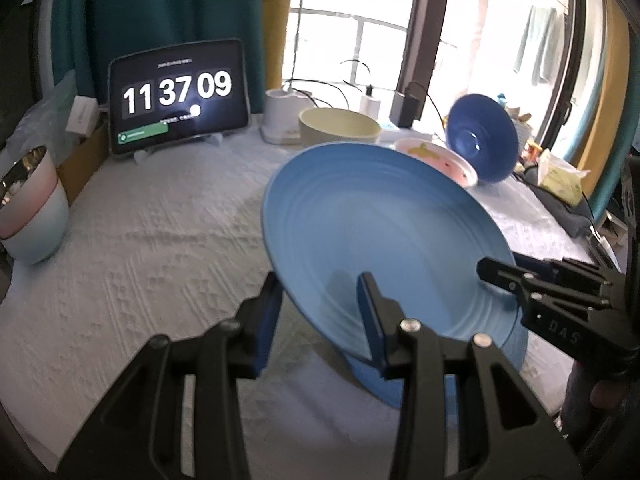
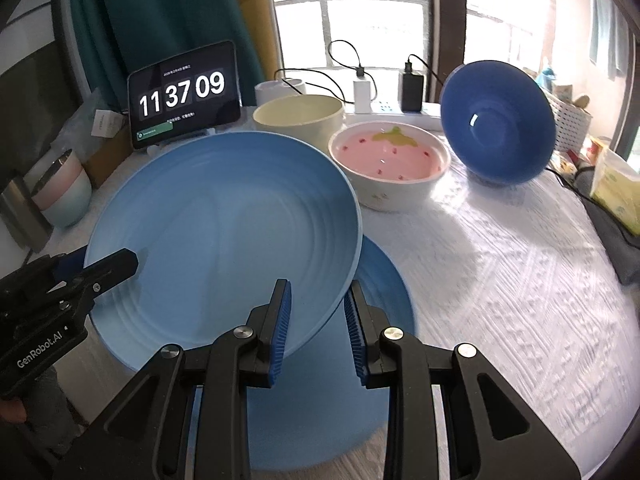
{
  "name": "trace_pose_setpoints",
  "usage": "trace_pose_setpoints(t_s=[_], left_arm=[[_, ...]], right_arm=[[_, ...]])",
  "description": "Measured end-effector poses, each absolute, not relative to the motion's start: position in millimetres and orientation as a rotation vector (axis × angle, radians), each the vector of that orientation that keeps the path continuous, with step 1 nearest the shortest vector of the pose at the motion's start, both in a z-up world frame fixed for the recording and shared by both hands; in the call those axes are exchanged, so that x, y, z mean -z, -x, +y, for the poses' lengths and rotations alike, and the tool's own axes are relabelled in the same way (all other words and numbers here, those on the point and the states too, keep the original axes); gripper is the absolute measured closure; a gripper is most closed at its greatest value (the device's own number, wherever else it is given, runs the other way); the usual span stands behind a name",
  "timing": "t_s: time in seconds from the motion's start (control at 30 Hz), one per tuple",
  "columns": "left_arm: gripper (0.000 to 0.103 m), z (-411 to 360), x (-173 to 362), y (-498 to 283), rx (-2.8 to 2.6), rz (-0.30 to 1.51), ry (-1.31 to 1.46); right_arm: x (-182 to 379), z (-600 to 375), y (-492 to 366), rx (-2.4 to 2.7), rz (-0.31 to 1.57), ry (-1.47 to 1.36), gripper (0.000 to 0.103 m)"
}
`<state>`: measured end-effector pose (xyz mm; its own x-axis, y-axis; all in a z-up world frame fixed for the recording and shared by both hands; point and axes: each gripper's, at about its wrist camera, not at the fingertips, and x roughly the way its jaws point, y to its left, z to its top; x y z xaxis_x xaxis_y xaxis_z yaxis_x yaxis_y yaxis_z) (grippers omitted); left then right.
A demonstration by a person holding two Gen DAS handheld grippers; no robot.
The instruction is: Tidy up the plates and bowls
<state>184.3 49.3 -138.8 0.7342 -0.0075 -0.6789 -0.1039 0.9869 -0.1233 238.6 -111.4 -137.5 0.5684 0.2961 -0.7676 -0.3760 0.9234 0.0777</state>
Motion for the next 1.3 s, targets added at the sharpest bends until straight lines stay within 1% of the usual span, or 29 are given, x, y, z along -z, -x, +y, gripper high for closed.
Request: trace_pose_setpoints(t_s=[0.6,1.3], left_arm=[[0.063,14.2,152.6,-175.2,0.016,0.808,0.104],[0.062,8.2,156.2,-179.8,0.045,0.854,0.071]], right_arm=[[144.9,-146.1,-211.7,-0.325,0.907,0.087,0.073],[153.1,-153.6,-209.3,-0.295,0.928,0.083,0.073]])
